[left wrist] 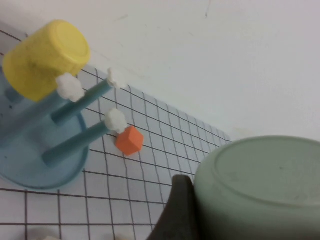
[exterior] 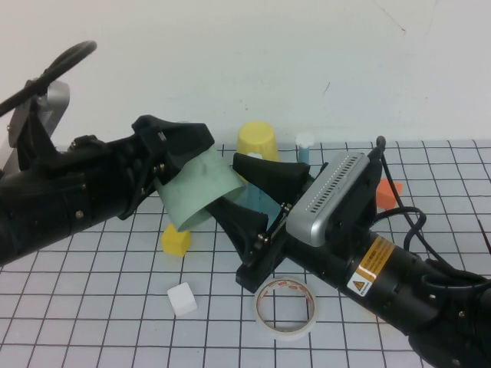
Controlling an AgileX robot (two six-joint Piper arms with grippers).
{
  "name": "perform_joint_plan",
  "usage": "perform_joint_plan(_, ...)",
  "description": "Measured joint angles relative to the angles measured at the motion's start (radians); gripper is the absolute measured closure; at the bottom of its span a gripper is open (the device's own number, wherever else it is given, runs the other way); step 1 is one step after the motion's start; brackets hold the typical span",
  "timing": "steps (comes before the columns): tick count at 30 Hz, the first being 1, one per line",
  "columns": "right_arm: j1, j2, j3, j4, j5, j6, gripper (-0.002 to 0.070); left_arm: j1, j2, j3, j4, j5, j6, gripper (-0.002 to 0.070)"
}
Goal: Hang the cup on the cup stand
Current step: Adjust the cup with two arms, then place the cup on the cup holder
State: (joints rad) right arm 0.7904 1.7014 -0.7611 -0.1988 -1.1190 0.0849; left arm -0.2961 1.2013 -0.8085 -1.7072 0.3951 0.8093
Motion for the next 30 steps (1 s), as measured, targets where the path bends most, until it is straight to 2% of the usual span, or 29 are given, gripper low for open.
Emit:
perform_joint_plan(4,0.000,-0.008,0.002,-0.004,-0.002,0.002,0.0192,0.000,0.000,-0.004,0.001,-0.012,0.027,0.0098)
perform_joint_plan(14,0.000,-0.135,0.198,0.017,-0.016,0.002,0.0190,0.000,0.001,-0.222,0.001,-0.016,0.350,0.0099)
perform_joint_plan(16,0.000,-0.175,0.270,0.023,-0.018,0.002,0.0238,0.000,0.001,-0.261,0.001,-0.016,0.431,0.0099)
perform_joint_plan(17,0.000,-0.199,0.307,0.023,-0.018,0.002,0.0288,0.000,0.001,-0.278,0.001,-0.016,0.470,0.0099)
perform_joint_plan(18,0.000,-0.219,0.336,0.023,-0.018,0.002,0.0341,0.000,0.001,-0.293,0.001,-0.016,0.502,0.0099)
perform_joint_plan(20,0.000,-0.274,0.403,0.023,-0.018,-0.026,0.0505,0.000,0.001,-0.315,0.001,-0.016,0.588,0.0099)
perform_joint_plan(22,0.000,-0.332,0.453,0.040,-0.015,-0.085,0.0602,0.000,0.001,-0.324,0.001,-0.018,0.670,0.0099)
perform_joint_plan(25,0.000,-0.412,0.478,0.061,0.091,-0.165,0.0651,0.000,0.001,-0.328,0.001,-0.043,0.785,0.0099)
perform_joint_plan(30,0.000,-0.549,0.480,0.121,0.425,-0.336,0.0668,0.000,0.001,-0.329,0.001,-0.110,0.865,0.0099)
